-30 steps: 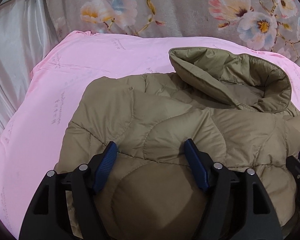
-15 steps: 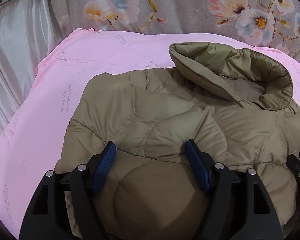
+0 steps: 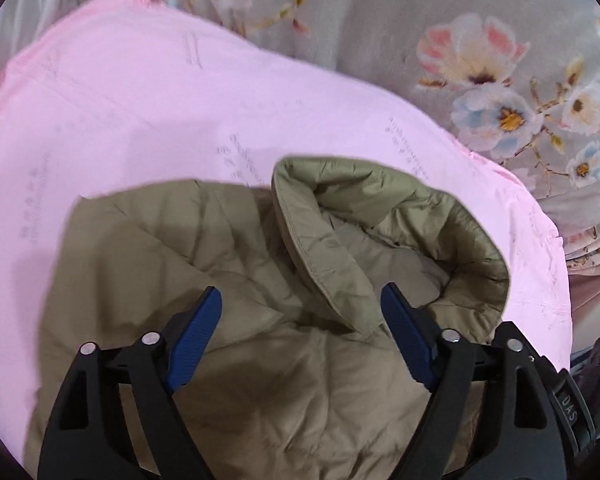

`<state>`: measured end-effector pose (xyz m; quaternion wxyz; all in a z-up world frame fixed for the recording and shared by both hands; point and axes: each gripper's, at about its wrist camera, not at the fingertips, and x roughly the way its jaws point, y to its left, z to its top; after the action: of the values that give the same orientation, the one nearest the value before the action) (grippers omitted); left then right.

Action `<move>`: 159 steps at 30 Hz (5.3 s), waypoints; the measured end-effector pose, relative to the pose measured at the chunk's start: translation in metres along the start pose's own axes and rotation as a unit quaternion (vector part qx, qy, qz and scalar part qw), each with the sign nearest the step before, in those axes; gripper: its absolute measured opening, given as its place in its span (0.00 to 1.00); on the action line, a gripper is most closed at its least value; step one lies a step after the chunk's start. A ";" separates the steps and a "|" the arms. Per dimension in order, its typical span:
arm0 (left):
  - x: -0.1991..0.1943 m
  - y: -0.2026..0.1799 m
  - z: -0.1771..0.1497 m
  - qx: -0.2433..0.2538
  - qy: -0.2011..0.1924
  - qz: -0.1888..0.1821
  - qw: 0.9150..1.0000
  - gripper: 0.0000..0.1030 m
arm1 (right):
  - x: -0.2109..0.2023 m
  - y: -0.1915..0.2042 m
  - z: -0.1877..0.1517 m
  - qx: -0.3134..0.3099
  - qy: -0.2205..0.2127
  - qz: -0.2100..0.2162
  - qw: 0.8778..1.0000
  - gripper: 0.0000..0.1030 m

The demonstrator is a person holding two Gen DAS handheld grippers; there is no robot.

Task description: Fold large clothes

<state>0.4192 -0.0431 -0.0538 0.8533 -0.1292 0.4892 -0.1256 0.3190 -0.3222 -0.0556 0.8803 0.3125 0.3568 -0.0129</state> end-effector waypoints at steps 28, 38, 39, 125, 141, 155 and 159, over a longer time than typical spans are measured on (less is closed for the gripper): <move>-0.047 -0.003 0.060 0.059 -0.121 0.002 0.991 0.55 | -0.003 0.022 0.054 -0.082 -0.051 -0.053 0.994 0.20; 0.056 -0.043 0.102 0.032 0.091 0.047 0.994 0.46 | 0.095 0.015 0.070 -0.064 0.069 -0.080 0.992 0.20; 0.056 -0.045 0.091 0.044 0.096 0.047 0.993 0.46 | 0.090 0.018 0.063 -0.084 0.068 -0.079 0.991 0.19; -0.148 0.055 -0.126 0.149 -0.062 0.076 0.984 0.87 | -0.239 -0.088 -0.125 -0.078 -0.003 -0.053 0.995 0.57; -0.191 0.041 -0.184 0.142 -0.076 0.062 0.985 0.87 | -0.220 -0.008 -0.185 -0.176 -0.016 -0.093 0.980 0.46; -0.224 0.122 -0.259 0.083 -0.033 0.071 0.993 0.87 | -0.283 -0.058 -0.262 -0.174 0.023 -0.142 0.974 0.64; -0.242 0.154 -0.277 0.032 -0.016 0.051 0.998 0.87 | -0.311 -0.092 -0.279 -0.141 0.064 -0.139 0.978 0.68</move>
<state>0.0738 0.1567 -0.0476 0.8702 -0.0785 0.4769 -0.0952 -0.1079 -0.3024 -0.0609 0.8802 0.1328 0.4510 -0.0648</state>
